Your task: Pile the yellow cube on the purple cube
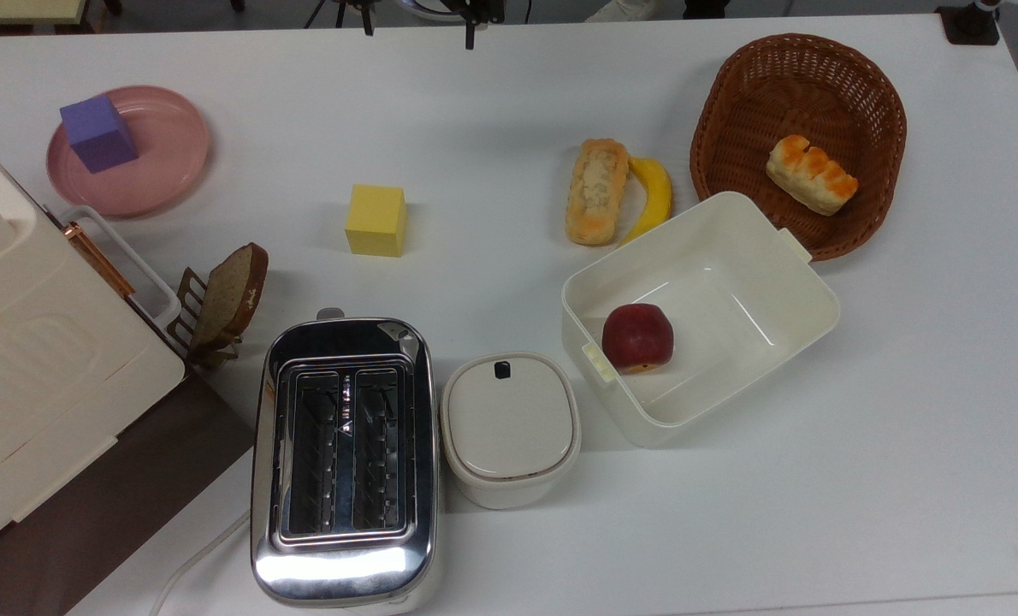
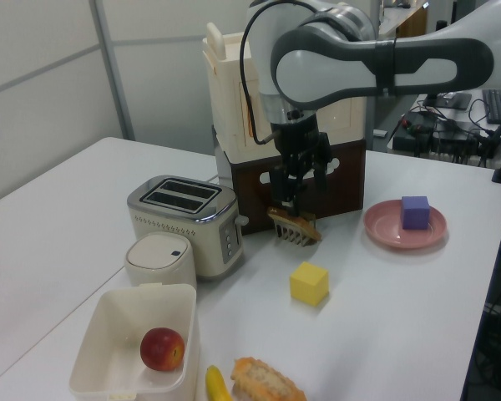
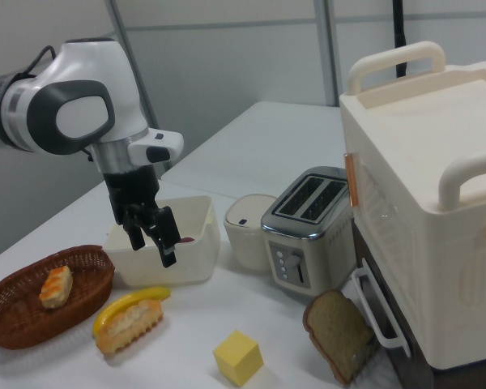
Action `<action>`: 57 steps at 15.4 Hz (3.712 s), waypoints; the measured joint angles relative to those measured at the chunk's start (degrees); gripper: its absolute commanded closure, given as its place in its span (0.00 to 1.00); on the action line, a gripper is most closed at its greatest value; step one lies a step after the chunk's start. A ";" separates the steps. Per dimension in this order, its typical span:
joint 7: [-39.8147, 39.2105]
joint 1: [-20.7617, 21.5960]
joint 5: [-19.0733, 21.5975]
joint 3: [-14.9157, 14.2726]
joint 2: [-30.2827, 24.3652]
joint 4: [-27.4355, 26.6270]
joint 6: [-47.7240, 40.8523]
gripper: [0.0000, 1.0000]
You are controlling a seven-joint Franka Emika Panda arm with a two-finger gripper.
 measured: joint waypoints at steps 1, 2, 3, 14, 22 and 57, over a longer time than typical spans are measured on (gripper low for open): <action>0.00 0.00 0.00 0.00 0.41 0.06 0.00 0.00; 0.09 -0.01 0.04 -0.27 0.59 -0.02 0.20 0.00; 0.13 -0.05 0.08 -1.06 1.25 -0.13 0.90 0.00; -4.60 -0.77 -0.25 -7.11 12.72 -6.89 13.94 0.00; -4.76 -0.79 -3.29 -7.13 21.13 -7.87 20.03 0.44; -36.65 -11.16 5.40 -34.47 20.30 -4.84 22.24 0.83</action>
